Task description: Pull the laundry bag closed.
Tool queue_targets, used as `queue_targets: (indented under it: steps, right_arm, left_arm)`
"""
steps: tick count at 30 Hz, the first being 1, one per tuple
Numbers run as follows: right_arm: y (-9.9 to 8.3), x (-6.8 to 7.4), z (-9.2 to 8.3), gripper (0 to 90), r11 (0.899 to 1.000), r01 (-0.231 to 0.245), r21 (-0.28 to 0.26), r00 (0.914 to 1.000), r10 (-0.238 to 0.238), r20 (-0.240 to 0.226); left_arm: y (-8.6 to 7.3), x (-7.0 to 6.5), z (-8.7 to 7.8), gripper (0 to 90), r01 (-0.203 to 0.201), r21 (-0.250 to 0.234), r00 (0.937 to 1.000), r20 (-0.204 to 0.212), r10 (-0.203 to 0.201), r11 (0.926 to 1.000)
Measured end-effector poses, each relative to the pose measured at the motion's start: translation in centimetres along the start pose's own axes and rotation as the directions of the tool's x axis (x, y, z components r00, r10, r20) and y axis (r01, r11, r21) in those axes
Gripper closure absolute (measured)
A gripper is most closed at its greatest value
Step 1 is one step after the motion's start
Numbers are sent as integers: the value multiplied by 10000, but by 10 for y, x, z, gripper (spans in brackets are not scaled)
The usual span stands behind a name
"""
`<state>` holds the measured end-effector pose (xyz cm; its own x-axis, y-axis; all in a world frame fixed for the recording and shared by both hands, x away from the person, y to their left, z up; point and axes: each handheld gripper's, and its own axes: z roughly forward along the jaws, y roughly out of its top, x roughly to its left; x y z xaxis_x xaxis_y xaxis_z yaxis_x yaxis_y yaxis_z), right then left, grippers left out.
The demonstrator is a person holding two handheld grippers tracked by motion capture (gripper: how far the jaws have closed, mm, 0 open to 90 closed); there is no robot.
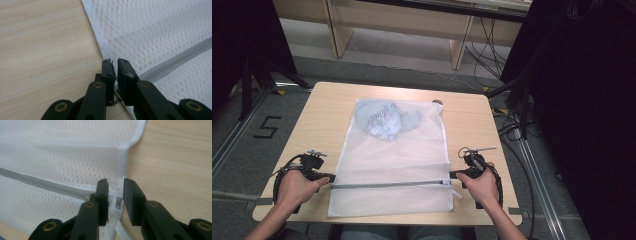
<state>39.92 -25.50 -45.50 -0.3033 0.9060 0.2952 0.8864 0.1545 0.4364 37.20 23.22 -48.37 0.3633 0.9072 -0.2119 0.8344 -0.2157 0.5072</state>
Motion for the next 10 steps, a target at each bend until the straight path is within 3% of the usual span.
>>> queue_targets:
  steps: [1, 2, 3, 4, 6, 8, 9, 10]
  right_arm:
    - [-1, -3, 3, 724, 9990, 209, -408, 9998, -210, -25]
    - [-2, -5, 1, 717, 9998, 58, -166, 10000, -58, -3]
    - [-3, -7, 3, 711, 9977, 141, -660, 9999, -141, -1]
    - [-3, -8, 0, 703, 9999, -7, -155, 10000, 7, 42]
    - [-4, -14, 0, 686, 9987, 321, -396, 9995, -318, 72]
    - [-4, -12, -2, 671, 9996, -216, -177, 9998, 217, 47]
    - [-5, -15, 0, 666, 9988, 236, -439, 9997, -233, 64]
    - [-5, -16, 0, 661, 9986, 251, -471, 9997, -249, 40]
  left_arm:
    - [0, 0, -2, 787, 112, -259, 9999, 0, -112, 9996]
    - [0, 1, -4, 772, 186, -401, 9998, -39, -188, 9990]
    - [0, 2, -5, 755, 81, -543, 9999, -102, -86, 9985]
    - [0, 1, -4, 734, 253, -802, 9995, -166, -268, 9965]
    - [0, 3, -5, 693, 221, -923, 9996, -138, -235, 9955]
    - [1, 3, -4, 653, 444, -1081, 9989, -118, -460, 9931]
    - [1, 4, -4, 635, 411, -1082, 9990, -100, -425, 9933]
    - [1, 4, -4, 622, 490, -1094, 9987, -93, -503, 9928]
